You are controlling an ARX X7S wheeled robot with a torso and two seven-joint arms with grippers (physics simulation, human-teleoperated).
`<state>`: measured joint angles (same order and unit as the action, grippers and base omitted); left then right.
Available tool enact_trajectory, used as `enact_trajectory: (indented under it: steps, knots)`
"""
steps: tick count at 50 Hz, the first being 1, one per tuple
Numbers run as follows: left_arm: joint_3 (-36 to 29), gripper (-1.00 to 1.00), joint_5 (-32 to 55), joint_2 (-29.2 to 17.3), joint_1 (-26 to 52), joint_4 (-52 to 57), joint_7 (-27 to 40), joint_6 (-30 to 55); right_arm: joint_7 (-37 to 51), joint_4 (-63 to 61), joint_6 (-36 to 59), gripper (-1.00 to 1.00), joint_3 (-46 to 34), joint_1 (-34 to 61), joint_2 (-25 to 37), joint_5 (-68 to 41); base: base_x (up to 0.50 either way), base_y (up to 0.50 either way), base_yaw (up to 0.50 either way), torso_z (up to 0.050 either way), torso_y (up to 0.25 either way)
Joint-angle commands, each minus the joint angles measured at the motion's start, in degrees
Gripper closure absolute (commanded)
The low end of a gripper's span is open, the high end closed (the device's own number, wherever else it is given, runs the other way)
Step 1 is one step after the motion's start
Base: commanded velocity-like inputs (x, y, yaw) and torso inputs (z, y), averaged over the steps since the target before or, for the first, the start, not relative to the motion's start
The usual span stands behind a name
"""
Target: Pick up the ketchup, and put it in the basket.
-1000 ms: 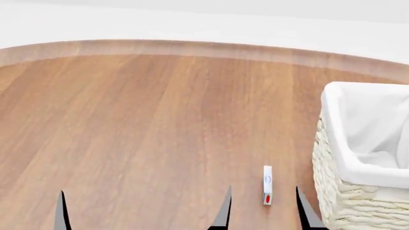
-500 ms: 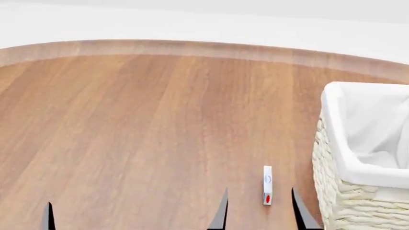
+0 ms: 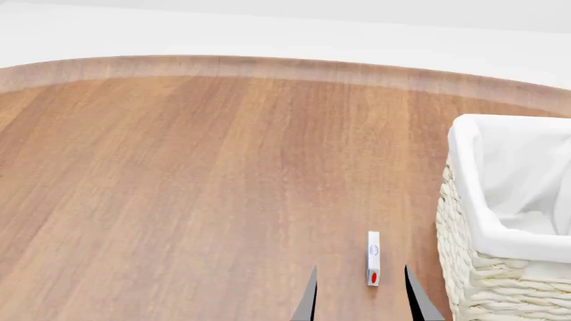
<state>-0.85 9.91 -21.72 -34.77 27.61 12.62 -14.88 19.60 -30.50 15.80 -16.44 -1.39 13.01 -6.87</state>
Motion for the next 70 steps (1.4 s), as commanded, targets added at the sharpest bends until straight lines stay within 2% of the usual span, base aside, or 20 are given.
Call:
enact_trajectory:
  steps: [1, 2, 4, 6, 7, 9, 11, 12, 14, 26, 38, 52, 55, 60, 70]
  knots:
    - [1.3, -1.0, 0.2, 0.1, -9.0, -4.1, 0.1, -4.2, 0.4, 0.2, -0.3, -1.0, -0.2, 0.0, 0.3, -0.3, 0.0, 0.0, 0.0, 0.0, 0.0]
    - [0.9, -1.0, 3.7, -0.2, -10.1, -4.7, -0.8, -3.1, 0.5, 0.3, -0.3, -1.0, -0.3, -0.1, 0.3, -0.2, 0.0, 0.0, 0.0, 0.0, 0.0]
    - [-0.4, -1.0, 4.6, -1.4, -10.2, -6.5, 1.0, -4.0, 0.6, 0.2, -0.4, -1.0, -0.3, -0.1, 0.4, -0.2, 0.0, 0.0, 0.0, 0.0, 0.0]
    - [-11.1, -1.0, 6.3, -12.3, -10.2, -9.8, 14.5, -10.2, 0.7, 0.4, -0.4, -1.0, -0.4, -0.1, 0.4, -0.2, 0.0, 0.0, 0.0, 0.0, 0.0]
    - [-13.8, -1.0, 5.9, -15.1, -10.2, -10.6, 18.0, -12.3, 0.7, 0.4, -0.5, -1.0, -0.4, -0.2, 0.4, -0.2, 0.0, 0.0, 0.0, 0.0, 0.0]
    - [-15.5, -1.0, 8.8, -16.8, -10.0, -11.0, 20.1, -12.5, 0.8, 0.1, -0.4, -1.0, -0.5, -0.4, 0.5, -0.2, 0.0, 0.0, 0.0, 0.0, 0.0]
    - [-17.6, -1.0, 5.2, -17.3, -10.0, -12.5, 22.0, -13.1, 0.9, -0.2, -0.2, -1.0, -0.3, -0.3, 0.7, -0.4, 0.0, 0.0, 0.0, 0.0, 0.0]
    - [-17.9, -1.0, 8.3, -18.3, -9.9, -12.3, 22.0, -13.3, 1.0, -0.1, -0.2, -1.0, -0.3, -0.2, 0.7, -0.4, 0.0, 0.0, 0.0, 0.0, 0.0]
    - [-18.4, -1.0, 8.6, -19.0, -9.5, -12.6, 22.5, -13.4, 1.0, 0.3, -0.5, -1.0, -0.5, -0.2, 0.6, -0.4, 0.0, 0.0, 0.0, 0.0, 0.0]
    - [-18.5, -1.0, 11.9, -19.9, -8.6, -19.3, 23.0, -15.1, 1.2, 1.2, -0.8, -1.0, -1.2, 0.1, 0.8, -0.3, 0.0, 0.0, 0.0, 0.0, 0.0]
    - [-18.2, -1.0, 14.6, -18.9, -5.6, -25.6, 21.8, -17.7, 1.4, 1.7, -1.0, -1.0, -1.8, 0.2, 1.0, -0.4, 0.0, 0.0, 0.0, 0.0, 0.0]
    - [-19.5, -1.0, 20.4, -13.7, 0.9, -39.4, 11.3, -27.0, 1.7, 2.0, -1.3, -1.0, -2.2, 0.3, 1.3, -0.6, 0.0, 0.0, 0.0, 0.0, 0.0]
    - [-19.0, -1.0, 18.4, -12.6, 2.7, -41.8, 11.2, -28.7, 1.8, 2.2, -1.4, -1.0, -2.3, 0.4, 1.3, -0.7, 0.0, 0.0, 0.0, 0.0, 0.0]
    - [-19.6, -1.0, 21.9, -11.7, 5.4, -43.9, 7.8, -28.8, 1.8, 2.4, -1.6, -1.0, -2.3, 0.4, 1.5, -0.8, 0.0, 0.0, 0.0, 0.0, 0.0]
    - [-19.3, -1.0, 20.6, -10.3, 8.0, -47.6, 6.4, -30.5, 2.0, 2.8, -1.8, -1.0, -2.7, 0.6, 1.6, -1.0, 0.0, 0.0, 0.0, 0.0, 0.0]
